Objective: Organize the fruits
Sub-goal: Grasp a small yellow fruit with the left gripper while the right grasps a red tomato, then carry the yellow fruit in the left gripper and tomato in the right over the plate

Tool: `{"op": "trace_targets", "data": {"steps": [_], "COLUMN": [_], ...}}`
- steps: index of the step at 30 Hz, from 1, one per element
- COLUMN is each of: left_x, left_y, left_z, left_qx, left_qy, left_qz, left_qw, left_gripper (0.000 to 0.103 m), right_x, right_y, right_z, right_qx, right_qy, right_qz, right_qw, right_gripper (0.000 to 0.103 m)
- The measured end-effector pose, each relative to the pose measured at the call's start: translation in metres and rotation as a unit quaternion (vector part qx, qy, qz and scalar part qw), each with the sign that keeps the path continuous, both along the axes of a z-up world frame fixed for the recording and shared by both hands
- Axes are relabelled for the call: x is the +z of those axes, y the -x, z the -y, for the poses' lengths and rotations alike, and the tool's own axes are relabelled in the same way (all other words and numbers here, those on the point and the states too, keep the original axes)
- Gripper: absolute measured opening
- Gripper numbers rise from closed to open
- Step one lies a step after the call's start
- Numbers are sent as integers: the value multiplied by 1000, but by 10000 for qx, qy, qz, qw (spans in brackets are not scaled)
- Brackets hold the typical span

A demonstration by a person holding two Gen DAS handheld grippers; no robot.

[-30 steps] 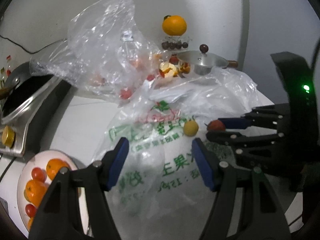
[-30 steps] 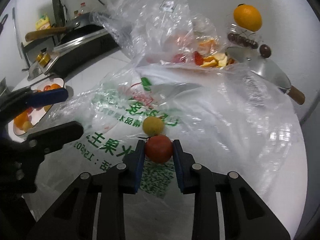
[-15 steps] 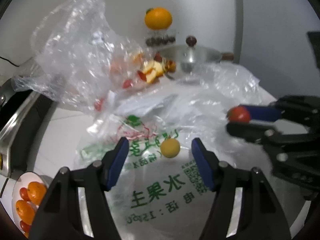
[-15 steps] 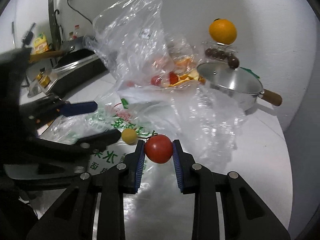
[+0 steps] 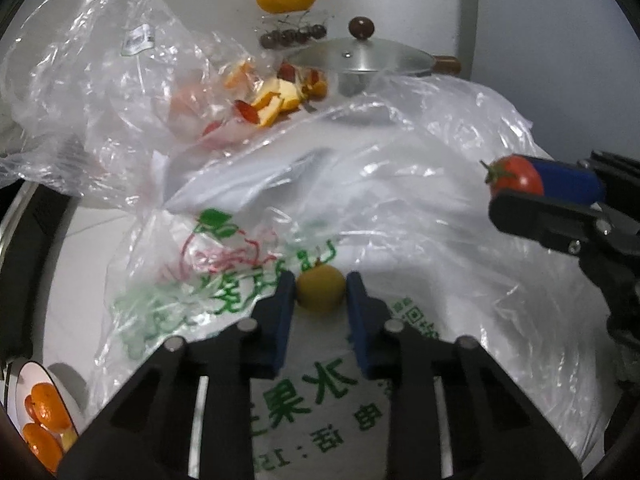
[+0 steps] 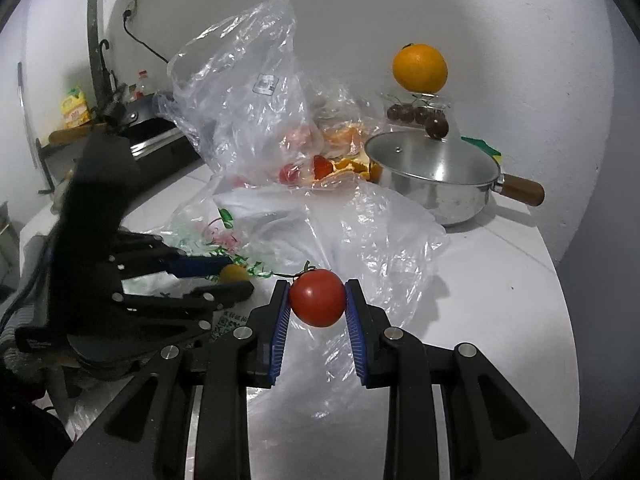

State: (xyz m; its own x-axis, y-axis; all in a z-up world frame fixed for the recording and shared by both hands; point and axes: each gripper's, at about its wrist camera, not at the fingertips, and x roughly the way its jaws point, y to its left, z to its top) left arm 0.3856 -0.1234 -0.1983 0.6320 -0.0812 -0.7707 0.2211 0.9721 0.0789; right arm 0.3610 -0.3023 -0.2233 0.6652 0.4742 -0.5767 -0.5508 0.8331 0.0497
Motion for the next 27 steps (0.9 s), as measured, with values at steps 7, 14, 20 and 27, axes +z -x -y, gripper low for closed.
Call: {"op": "trace_targets", "data": {"steps": [7, 14, 20, 27], "left_x": [2, 26, 60, 86], "left_y": [2, 26, 57, 86], "left_z": [-3, -8, -12, -27], "left_qx": [6, -103, -186, -174], "left_qy": [176, 410, 418, 548], "left_qz": [-11, 281, 820, 1171], "left_qw": [9998, 9987, 9956, 9914], "left_gripper": [27, 27, 27, 27], "right_x": [1, 10, 25, 43], "right_y": [2, 14, 30, 49], "right_z": [2, -4, -12, -18], "right_qx": [-50, -52, -106, -155], "right_qy": [-36, 15, -5, 8], "right_qz": [20, 120, 285, 477], "right_qw": [10000, 9999, 9995, 9987], "right_gripper": [29, 29, 29, 29]}}
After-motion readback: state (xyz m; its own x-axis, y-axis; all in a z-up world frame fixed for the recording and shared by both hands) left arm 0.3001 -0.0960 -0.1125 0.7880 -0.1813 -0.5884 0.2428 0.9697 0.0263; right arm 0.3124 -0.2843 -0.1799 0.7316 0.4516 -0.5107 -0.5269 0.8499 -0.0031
